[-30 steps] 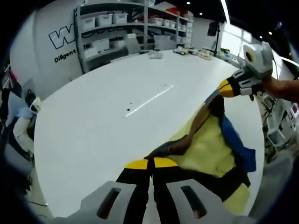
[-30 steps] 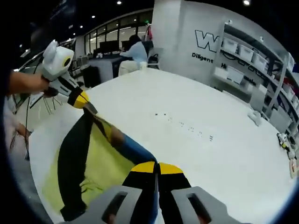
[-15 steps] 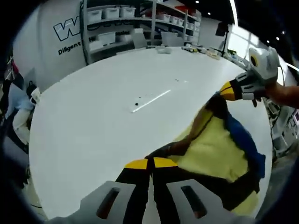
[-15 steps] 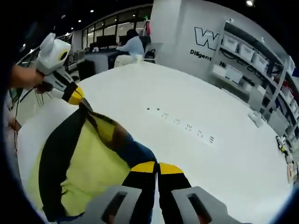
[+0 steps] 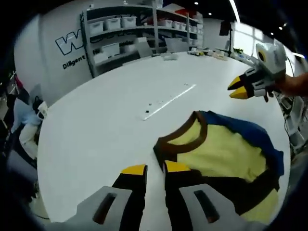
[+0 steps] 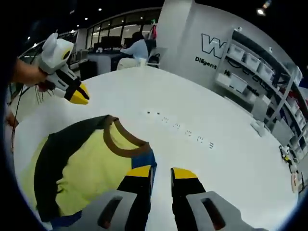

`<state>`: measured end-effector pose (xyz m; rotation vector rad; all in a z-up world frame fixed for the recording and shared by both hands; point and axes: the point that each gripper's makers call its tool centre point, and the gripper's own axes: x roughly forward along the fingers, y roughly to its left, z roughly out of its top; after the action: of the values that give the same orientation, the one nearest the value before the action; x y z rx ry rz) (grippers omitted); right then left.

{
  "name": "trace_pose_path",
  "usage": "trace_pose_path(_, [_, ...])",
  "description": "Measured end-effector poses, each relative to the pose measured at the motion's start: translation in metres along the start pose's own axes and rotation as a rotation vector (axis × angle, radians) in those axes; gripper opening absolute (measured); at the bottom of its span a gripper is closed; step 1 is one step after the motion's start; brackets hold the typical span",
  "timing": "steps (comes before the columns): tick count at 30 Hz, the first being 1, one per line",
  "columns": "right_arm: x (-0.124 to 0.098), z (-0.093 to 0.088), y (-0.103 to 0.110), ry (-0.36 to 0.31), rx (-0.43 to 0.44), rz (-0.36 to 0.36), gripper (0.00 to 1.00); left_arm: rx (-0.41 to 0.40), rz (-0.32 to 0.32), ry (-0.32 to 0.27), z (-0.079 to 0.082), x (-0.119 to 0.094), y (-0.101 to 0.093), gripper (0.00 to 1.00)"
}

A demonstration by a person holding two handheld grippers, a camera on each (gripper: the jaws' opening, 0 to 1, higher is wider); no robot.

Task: Fold the garment on the visible template until the final outline fits inside the template.

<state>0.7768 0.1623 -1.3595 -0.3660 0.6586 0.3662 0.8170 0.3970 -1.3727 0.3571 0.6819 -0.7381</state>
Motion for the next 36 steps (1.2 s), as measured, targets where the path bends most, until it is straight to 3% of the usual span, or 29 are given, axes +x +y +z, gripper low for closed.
trace_pose_path(2, [-0.003,-0.001,-0.002,-0.001,0.002,-0.004,0.07,-0.034,0.011,-0.001,-0.002,-0.003,0.002,0.11])
trace_pose_path(5, [-0.009,0.000,-0.003,-0.001,0.013,0.001,0.10,-0.023,0.012,0.010,-0.005,-0.006,0.001,0.13])
trace_pose_path(7, [-0.013,0.003,-0.001,-0.010,0.011,0.010,0.13,-0.063,0.017,-0.007,-0.002,-0.011,0.003,0.14])
trace_pose_path(11, [-0.019,0.005,0.004,-0.012,0.020,0.022,0.20,-0.063,0.022,-0.018,0.002,-0.021,0.001,0.18])
trace_pose_path(22, [-0.034,0.008,0.018,-0.031,0.042,0.065,0.37,-0.008,0.046,-0.042,0.006,-0.050,-0.001,0.42])
trace_pose_path(26, [-0.044,0.006,0.026,-0.039,0.043,0.075,0.40,0.020,0.042,-0.049,0.005,-0.059,-0.008,0.44])
trace_pose_path(36, [-0.063,-0.010,0.049,-0.039,0.032,0.102,0.49,0.071,0.010,-0.069,0.002,-0.075,-0.036,0.61])
